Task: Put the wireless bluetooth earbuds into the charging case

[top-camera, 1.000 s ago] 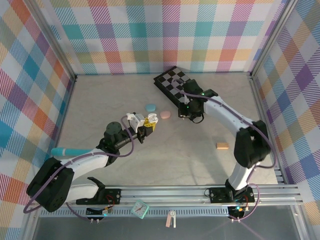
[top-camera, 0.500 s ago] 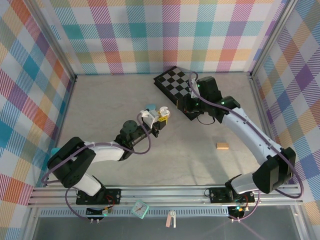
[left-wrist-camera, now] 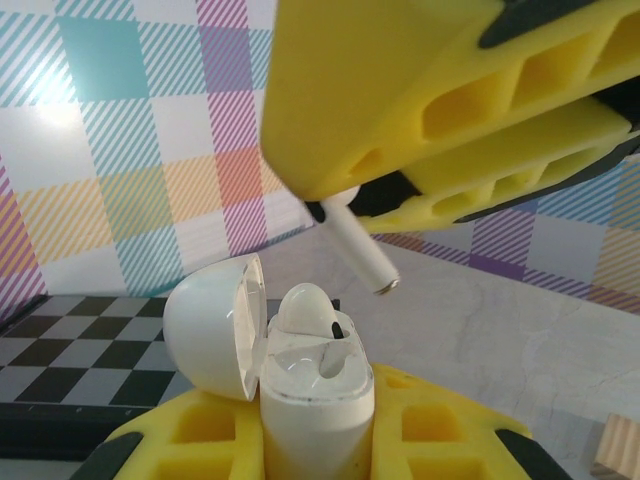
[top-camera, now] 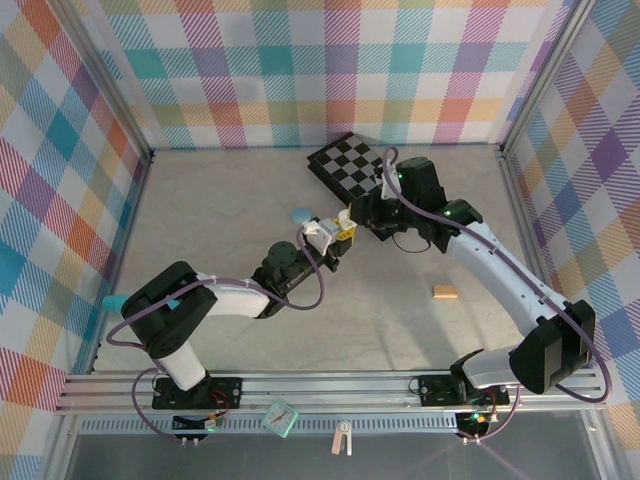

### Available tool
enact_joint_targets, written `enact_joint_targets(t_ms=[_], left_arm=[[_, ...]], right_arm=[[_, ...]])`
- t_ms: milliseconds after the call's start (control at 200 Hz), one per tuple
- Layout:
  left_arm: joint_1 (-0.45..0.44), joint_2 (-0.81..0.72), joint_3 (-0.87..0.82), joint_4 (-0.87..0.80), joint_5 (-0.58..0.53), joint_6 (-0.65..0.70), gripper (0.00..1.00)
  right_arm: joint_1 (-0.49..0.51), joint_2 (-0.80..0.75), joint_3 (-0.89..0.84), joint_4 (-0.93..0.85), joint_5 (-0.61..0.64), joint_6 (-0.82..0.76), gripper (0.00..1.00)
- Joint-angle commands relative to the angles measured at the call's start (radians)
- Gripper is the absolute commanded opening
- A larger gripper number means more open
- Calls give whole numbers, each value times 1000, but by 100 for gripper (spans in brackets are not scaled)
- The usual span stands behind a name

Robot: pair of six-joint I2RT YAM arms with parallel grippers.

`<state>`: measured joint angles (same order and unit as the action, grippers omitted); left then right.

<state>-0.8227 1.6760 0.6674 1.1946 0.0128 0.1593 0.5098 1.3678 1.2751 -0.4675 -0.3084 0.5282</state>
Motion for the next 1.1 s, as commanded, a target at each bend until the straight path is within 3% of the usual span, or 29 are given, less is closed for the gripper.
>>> enact_joint_targets(t_ms=[0,1095], left_arm=[[-17,8,33,68,-13,9,0],[-26,-54,58,71,-19,-147,0]], right_arm=[[2,-9,-16,56,-22,8,24],[2,-54,-87,84,35,-31,24]])
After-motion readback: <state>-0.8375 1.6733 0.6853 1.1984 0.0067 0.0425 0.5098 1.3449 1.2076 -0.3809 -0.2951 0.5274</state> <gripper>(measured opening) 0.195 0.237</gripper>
